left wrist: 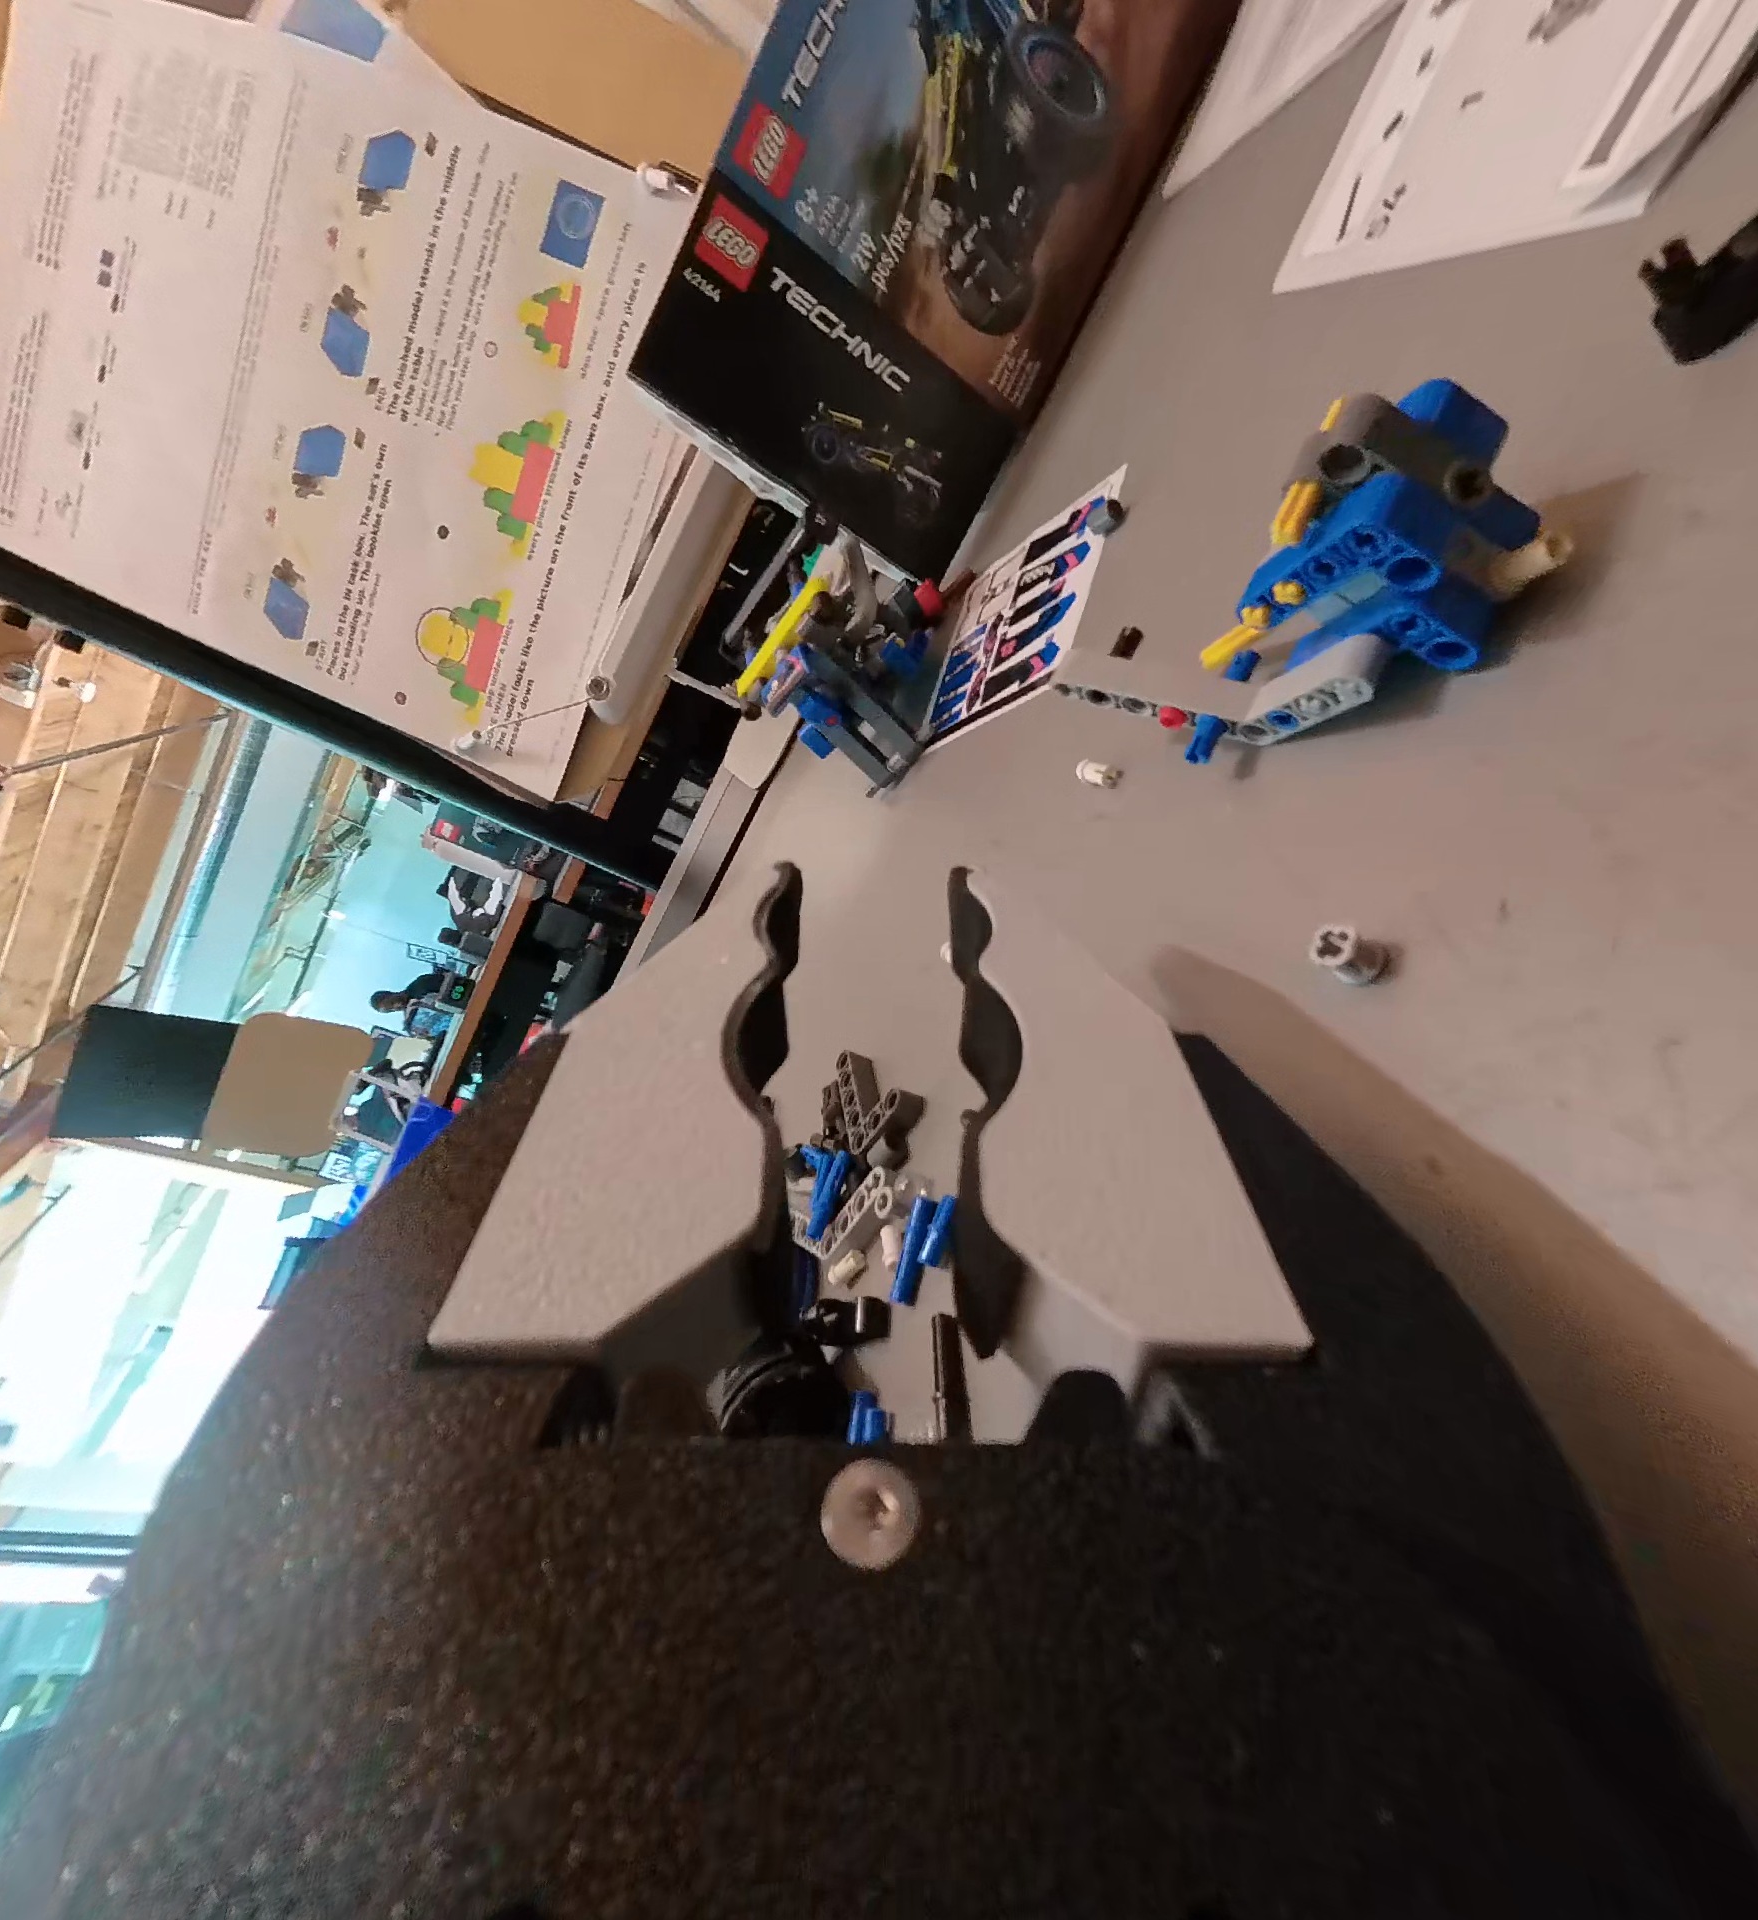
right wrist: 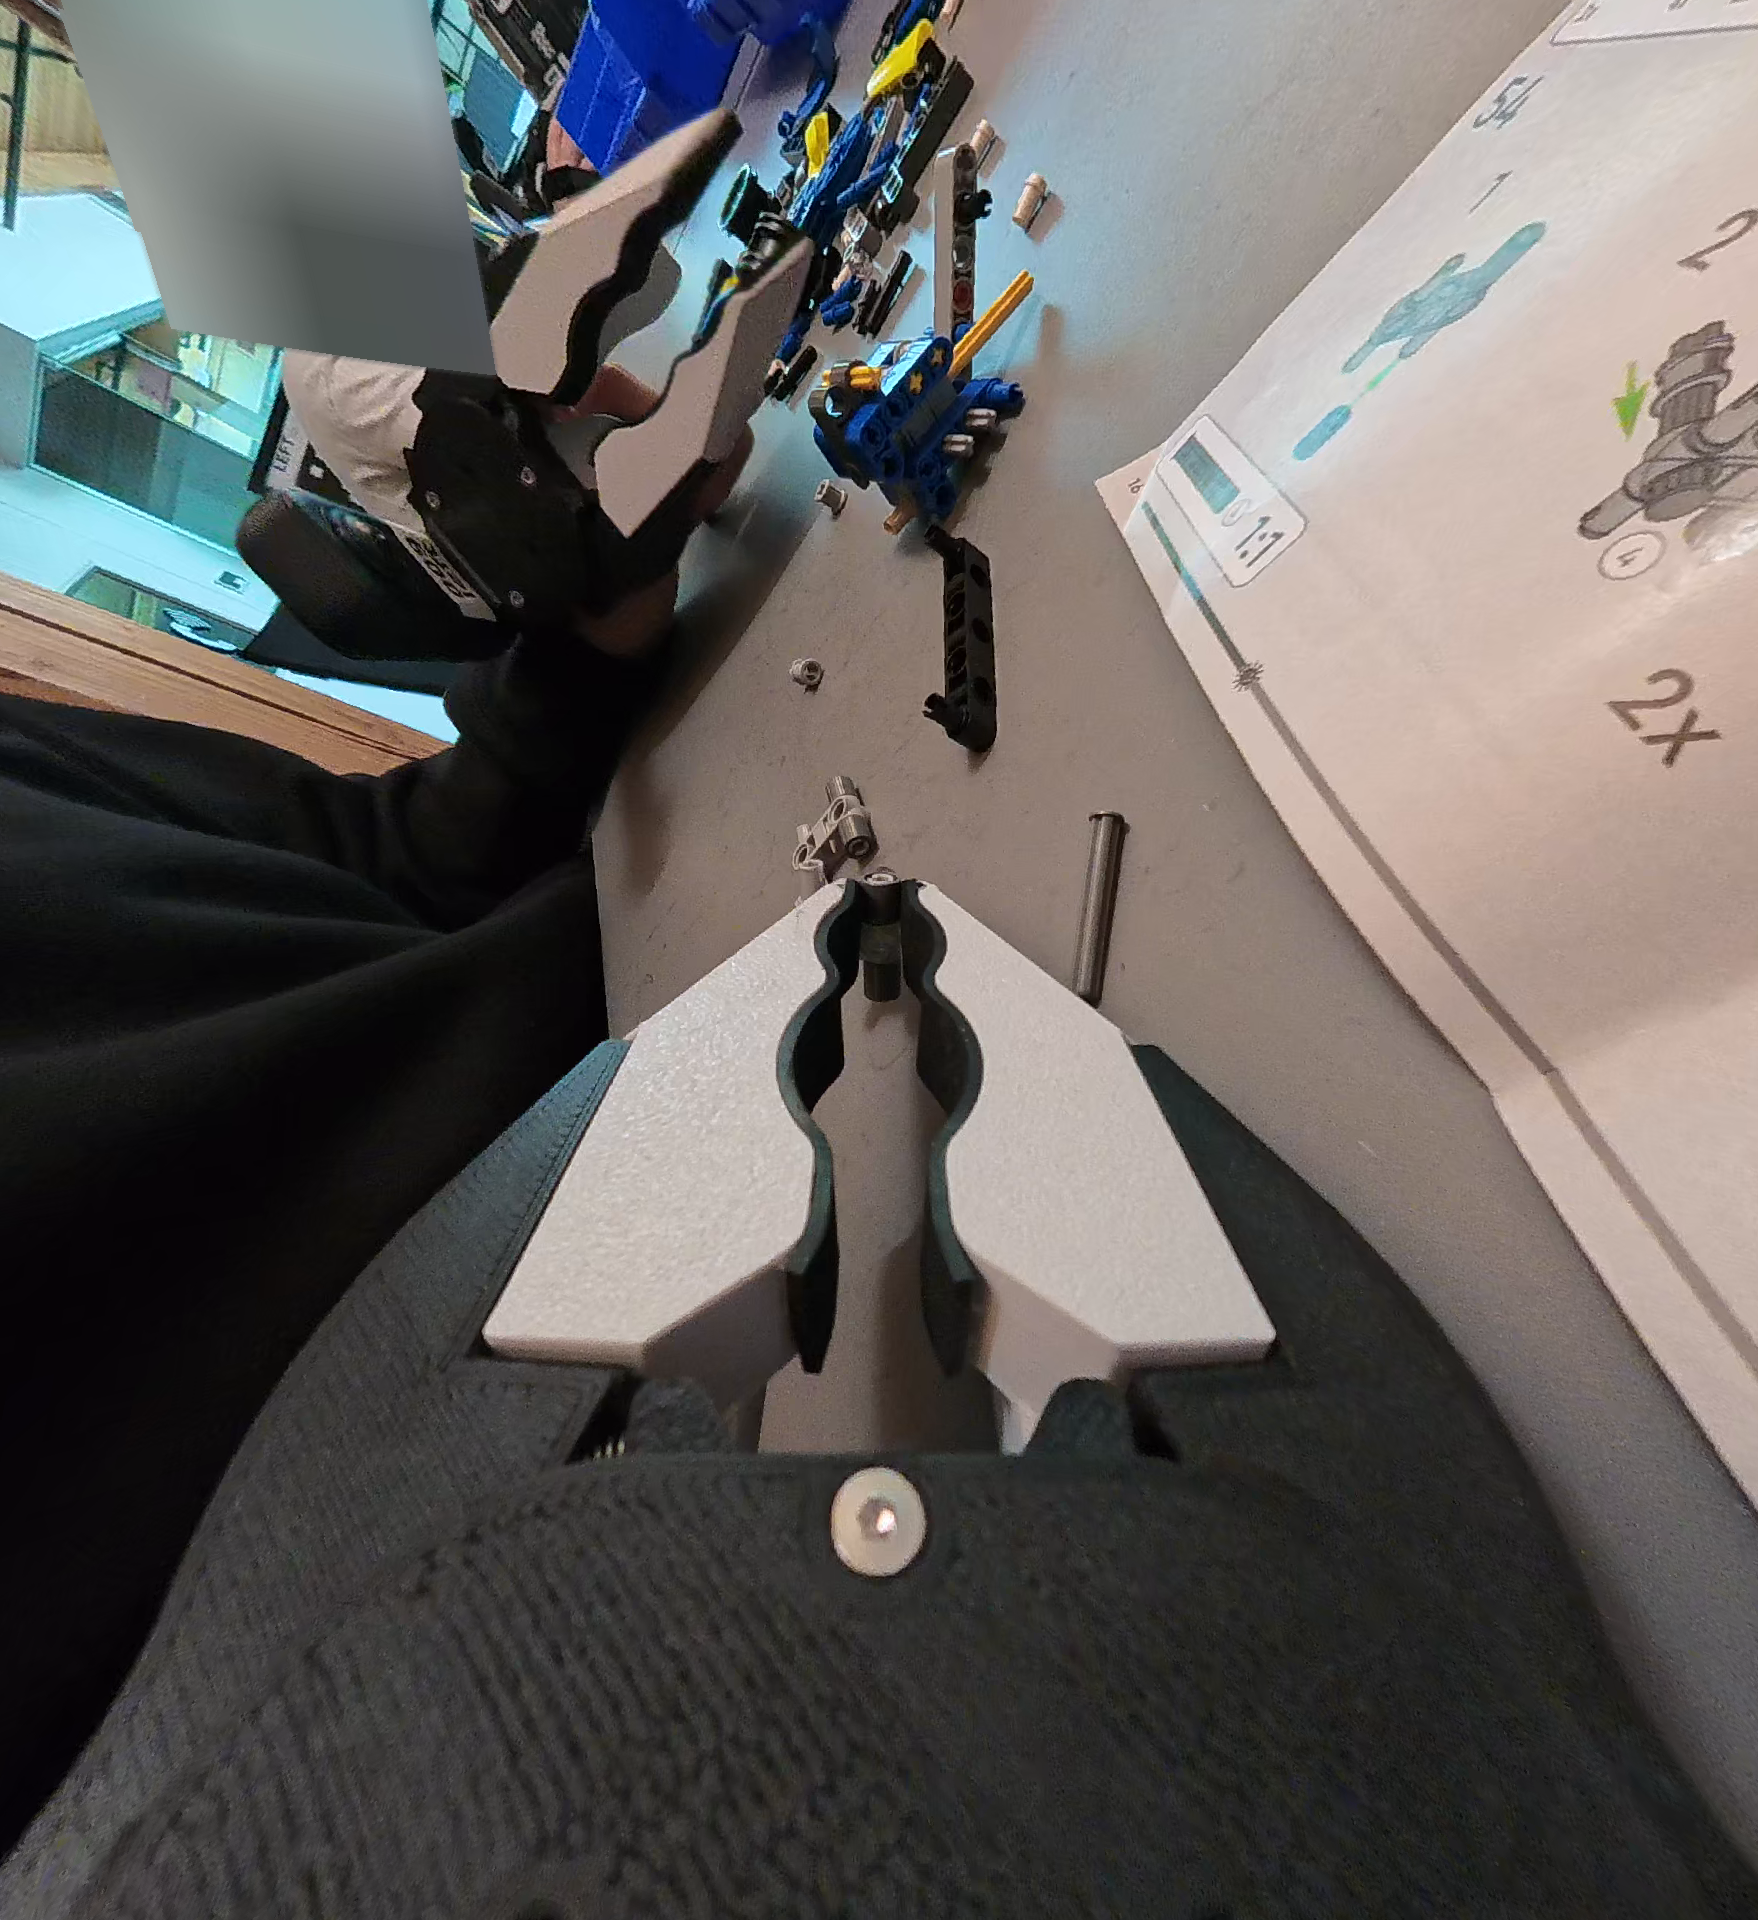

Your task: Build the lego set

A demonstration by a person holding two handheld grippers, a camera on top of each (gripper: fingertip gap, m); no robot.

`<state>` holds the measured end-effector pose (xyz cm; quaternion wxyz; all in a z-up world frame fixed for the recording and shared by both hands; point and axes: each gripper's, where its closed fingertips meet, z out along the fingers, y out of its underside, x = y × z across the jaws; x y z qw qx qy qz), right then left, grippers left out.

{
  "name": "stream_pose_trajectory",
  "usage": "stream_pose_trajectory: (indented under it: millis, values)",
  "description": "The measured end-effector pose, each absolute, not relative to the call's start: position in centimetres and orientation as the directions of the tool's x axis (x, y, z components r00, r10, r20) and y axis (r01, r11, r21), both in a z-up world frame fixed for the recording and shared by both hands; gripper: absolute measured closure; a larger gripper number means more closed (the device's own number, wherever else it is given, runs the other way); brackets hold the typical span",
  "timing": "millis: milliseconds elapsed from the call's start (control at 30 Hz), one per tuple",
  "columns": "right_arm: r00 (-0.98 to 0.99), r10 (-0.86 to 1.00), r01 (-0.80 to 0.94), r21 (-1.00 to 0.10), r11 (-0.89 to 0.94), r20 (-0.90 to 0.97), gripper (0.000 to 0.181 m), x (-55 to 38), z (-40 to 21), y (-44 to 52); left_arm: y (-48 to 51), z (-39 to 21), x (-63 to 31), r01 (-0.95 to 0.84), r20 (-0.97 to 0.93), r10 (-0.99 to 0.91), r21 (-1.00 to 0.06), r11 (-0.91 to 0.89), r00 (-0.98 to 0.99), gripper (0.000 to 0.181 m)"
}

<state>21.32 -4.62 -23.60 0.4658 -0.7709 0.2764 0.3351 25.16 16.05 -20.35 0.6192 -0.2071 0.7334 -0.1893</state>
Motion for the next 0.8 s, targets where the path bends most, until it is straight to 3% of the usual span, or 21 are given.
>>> stream_pose_trajectory:
  millis: [333, 800]
  values:
    - [0.624, -0.101, -0.736, -0.54, -0.408, -0.775, 0.176, 21.38, -23.38, -4.62, 15.54, -21.36, 25.58, -0.109, -0.938, -0.318, -0.305, 0.946, -0.136, 0.157]
    - [0.625, -0.101, -0.736, -0.541, -0.407, -0.774, 0.176, 21.4, -23.35, -4.63, 15.96, -21.13, 25.66, -0.125, -0.94, -0.321, -0.307, 0.943, -0.115, 0.158]
